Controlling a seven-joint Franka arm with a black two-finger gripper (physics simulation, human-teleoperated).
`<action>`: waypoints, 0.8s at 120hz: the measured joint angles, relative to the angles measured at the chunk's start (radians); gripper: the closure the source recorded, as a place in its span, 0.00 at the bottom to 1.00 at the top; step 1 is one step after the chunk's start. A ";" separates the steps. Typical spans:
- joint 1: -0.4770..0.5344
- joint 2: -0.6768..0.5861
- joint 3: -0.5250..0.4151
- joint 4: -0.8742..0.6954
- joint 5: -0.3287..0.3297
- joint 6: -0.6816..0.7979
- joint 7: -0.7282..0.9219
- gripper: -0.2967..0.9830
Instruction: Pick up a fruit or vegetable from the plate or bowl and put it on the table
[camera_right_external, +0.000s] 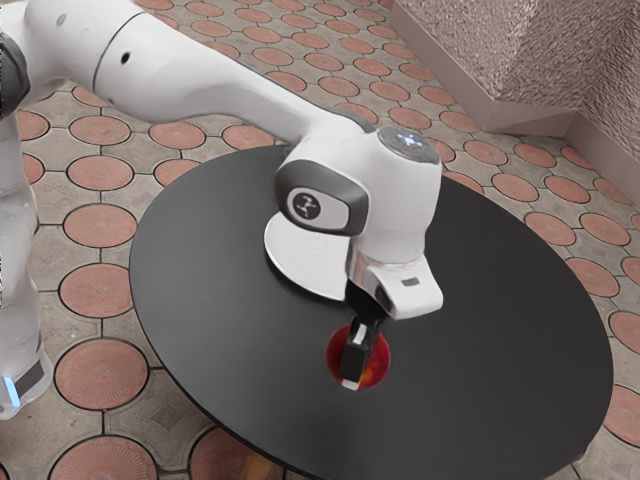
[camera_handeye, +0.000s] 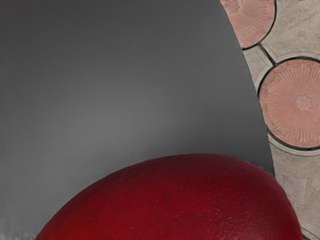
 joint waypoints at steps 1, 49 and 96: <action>0.006 0.000 0.000 0.000 0.000 0.000 -0.001 0.41; 0.236 0.018 0.004 -0.001 0.003 0.011 -0.040 0.40; 0.332 0.030 -0.005 -0.001 -0.004 0.013 -0.061 0.25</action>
